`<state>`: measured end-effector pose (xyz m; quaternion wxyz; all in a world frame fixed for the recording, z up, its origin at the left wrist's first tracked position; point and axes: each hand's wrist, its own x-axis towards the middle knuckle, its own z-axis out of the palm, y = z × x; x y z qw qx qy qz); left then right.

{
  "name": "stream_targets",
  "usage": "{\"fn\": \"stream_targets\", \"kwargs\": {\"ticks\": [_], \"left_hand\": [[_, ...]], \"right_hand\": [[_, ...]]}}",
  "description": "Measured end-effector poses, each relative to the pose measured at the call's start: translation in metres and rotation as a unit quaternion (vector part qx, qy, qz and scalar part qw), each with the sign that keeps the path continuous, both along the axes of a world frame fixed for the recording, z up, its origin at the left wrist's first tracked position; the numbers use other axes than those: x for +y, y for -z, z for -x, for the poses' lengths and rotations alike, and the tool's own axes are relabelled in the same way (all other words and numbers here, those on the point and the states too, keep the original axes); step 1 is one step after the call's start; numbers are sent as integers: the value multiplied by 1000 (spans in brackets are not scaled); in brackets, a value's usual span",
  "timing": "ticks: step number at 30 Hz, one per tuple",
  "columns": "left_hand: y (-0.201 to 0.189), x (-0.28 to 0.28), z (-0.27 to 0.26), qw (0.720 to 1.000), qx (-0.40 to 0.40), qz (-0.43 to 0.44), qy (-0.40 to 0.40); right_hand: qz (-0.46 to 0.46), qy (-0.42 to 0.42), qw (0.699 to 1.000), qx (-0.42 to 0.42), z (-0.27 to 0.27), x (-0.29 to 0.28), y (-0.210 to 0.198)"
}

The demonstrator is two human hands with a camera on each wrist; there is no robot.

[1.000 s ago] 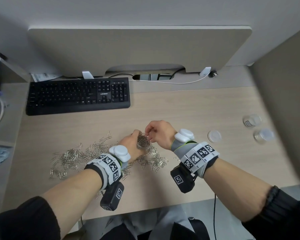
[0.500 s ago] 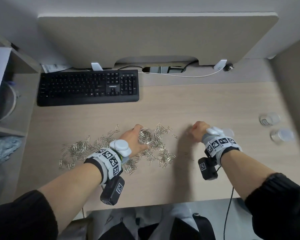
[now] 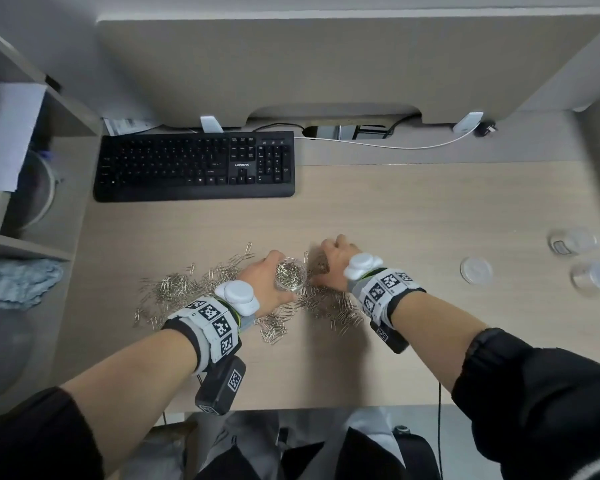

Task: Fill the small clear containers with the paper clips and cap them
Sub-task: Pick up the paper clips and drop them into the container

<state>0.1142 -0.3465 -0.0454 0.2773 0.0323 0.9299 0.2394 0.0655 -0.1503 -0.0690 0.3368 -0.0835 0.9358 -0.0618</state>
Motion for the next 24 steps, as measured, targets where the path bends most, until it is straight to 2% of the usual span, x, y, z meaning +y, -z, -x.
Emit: {"fn": "stream_targets", "kwargs": {"ticks": [3,5,12,14,16,19,24], "left_hand": [[1,-2,-1,1000,2,-5,1],[1,-4,-2,1000,2,-7,0],[-1,-12,-7,1000,10,-3,3],[-4,-12,-8,1000,10,-2,9],[-5,-12,-8,1000,7,0,16],[-9,-9,-8,1000,11,6,26],[-13,2,-5,999,0,1,48]], "right_hand": [[-27,-43,999,7,-18,-9,9],[-37,-41,998,8,-25,-13,11],[22,19,998,-48,-31,-6,-1],[45,71,995,-56,-28,3,-4],[101,170,978,-72,-26,12,-6],[215,285,930,-90,-25,19,-21],[364,331,864,-106,-15,11,-62]]}}
